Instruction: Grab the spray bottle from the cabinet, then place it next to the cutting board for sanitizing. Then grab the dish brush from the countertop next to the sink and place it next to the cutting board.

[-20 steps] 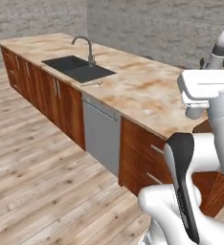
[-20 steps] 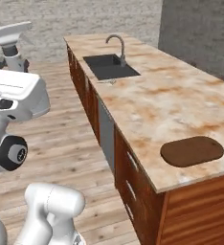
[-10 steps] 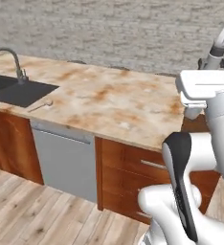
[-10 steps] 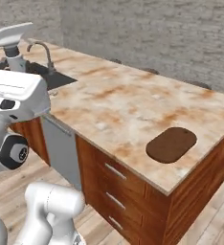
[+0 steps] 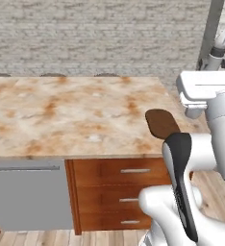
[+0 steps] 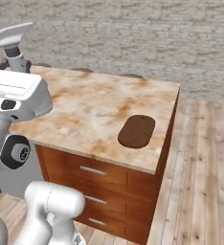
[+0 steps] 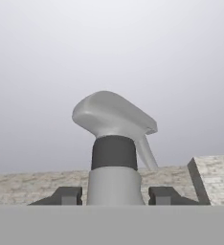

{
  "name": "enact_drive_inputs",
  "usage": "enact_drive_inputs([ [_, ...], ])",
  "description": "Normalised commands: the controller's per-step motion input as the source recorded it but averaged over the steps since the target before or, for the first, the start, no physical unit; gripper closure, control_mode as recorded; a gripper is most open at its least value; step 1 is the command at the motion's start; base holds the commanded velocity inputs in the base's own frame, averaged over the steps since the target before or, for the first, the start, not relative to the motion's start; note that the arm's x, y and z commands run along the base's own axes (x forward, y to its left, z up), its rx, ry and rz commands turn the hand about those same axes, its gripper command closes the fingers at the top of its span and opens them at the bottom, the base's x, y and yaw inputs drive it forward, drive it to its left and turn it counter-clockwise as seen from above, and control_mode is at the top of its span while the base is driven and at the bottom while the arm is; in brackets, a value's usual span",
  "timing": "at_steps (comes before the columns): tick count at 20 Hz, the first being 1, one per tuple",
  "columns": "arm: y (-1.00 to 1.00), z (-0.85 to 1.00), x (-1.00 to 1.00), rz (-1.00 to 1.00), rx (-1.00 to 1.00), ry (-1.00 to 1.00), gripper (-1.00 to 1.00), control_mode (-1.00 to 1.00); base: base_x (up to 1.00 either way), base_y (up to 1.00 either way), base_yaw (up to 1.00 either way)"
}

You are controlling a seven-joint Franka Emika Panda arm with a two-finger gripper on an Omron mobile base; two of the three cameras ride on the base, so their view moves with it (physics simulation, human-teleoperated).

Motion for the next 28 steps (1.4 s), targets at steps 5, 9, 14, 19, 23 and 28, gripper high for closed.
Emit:
enact_drive_inputs([
  [5,0.0,0.0,0.0,0.0,0.0,0.0,1.0,1.0,0.57,0.07,-0.19],
  [9,0.0,0.0,0.0,0.0,0.0,0.0,1.0,1.0,0.7,0.0,-0.09],
  [14,0.0,0.0,0.0,0.0,0.0,0.0,1.0,1.0,0.25,0.0,-0.18],
  [19,0.0,0.0,0.0,0.0,0.0,0.0,1.0,1.0,-0.02,0.0,-0.28],
  [23,0.0,0.0,0.0,0.0,0.0,0.0,1.0,1.0,0.05,0.09,-0.16],
  [28,0.0,0.0,0.0,0.0,0.0,0.0,1.0,1.0,0.25,0.1,-0.01],
])
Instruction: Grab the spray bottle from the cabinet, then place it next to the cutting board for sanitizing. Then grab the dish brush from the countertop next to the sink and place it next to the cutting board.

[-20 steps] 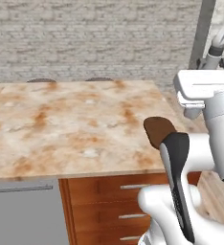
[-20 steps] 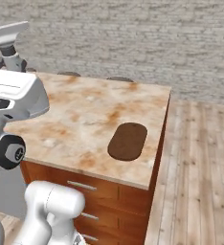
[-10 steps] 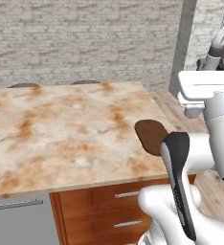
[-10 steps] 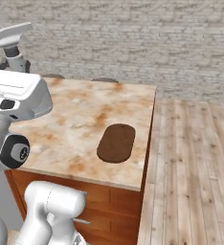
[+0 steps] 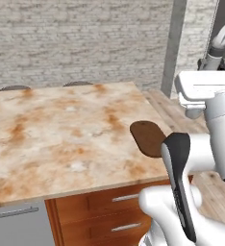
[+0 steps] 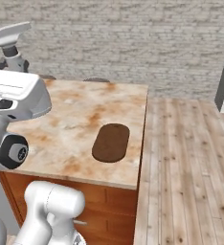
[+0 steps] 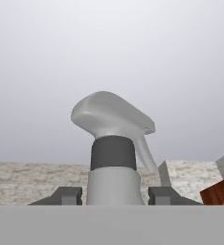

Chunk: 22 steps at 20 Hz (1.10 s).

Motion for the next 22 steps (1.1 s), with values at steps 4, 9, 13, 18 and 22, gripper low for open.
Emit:
enact_drive_inputs([
  [4,0.07,-0.17,0.42,0.0,0.0,0.0,1.0,-1.0,0.17,0.03,0.0],
  [9,0.08,-0.34,0.17,0.0,-0.03,0.0,1.0,-1.0,0.0,0.0,0.0],
  [13,0.31,-0.62,0.34,0.0,-0.09,0.02,1.0,-1.0,0.0,0.0,0.0],
  [18,0.33,-0.6,0.63,0.01,-0.05,0.12,1.0,-1.0,0.0,0.0,0.0],
  [22,0.28,-0.73,0.82,0.0,0.01,0.0,1.0,-1.0,0.0,0.0,0.0],
])
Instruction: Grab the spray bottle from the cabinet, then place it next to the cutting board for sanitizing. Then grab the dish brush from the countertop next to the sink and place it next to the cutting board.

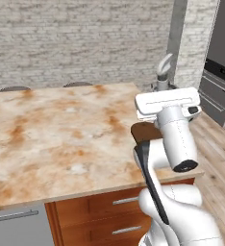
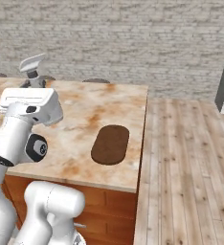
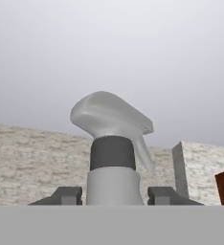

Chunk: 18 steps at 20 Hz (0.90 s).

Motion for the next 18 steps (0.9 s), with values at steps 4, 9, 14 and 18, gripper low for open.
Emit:
enact_drive_inputs([
  [4,0.15,-0.78,0.74,0.0,0.0,0.05,1.0,-1.0,0.0,0.0,0.0],
  [9,0.1,-0.63,0.88,0.0,0.04,0.11,1.0,-1.0,0.0,0.0,0.0],
  [14,0.0,-0.52,0.66,0.03,0.04,0.15,1.0,-1.0,0.0,0.0,0.0],
  [18,0.0,-0.54,0.51,0.1,0.0,0.02,1.0,-1.0,0.0,0.0,0.0],
])
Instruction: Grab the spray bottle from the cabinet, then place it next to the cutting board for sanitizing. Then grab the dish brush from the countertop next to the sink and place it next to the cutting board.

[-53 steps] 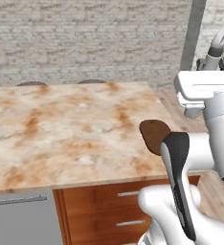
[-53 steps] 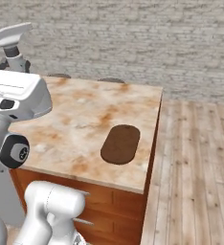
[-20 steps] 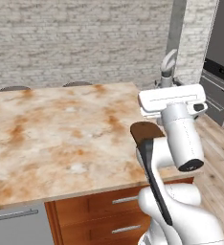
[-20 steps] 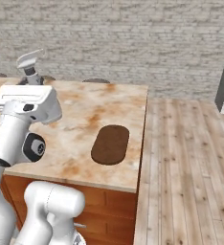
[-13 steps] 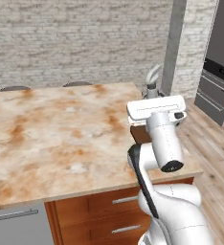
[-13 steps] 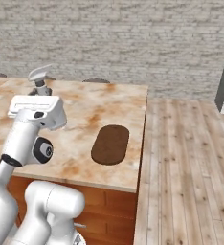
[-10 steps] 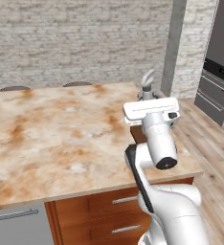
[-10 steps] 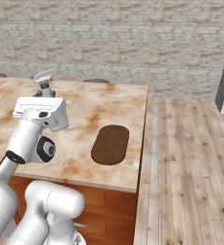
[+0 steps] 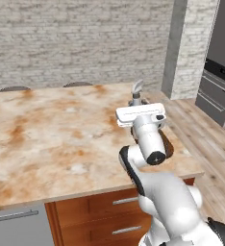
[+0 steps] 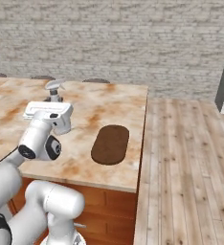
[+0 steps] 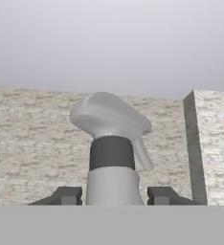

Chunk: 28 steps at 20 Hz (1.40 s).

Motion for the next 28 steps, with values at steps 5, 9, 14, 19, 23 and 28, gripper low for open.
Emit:
enact_drive_inputs([
  [5,0.0,-0.46,0.42,0.13,-0.01,-0.03,1.0,-1.0,0.0,0.0,0.0],
  [9,0.0,-0.39,0.46,0.11,0.0,0.03,1.0,-1.0,0.0,0.0,0.0],
  [14,-0.09,-0.35,0.19,0.11,0.0,-0.02,1.0,-1.0,0.0,0.0,0.0],
  [19,-0.18,-0.41,0.16,0.19,0.0,-0.08,1.0,-1.0,0.0,0.0,0.0],
  [23,-0.18,-0.42,0.01,0.14,0.04,-0.3,1.0,-1.0,0.0,0.0,0.0],
  [28,-0.25,-0.41,0.23,0.12,0.06,-0.2,1.0,-1.0,0.0,0.0,0.0],
])
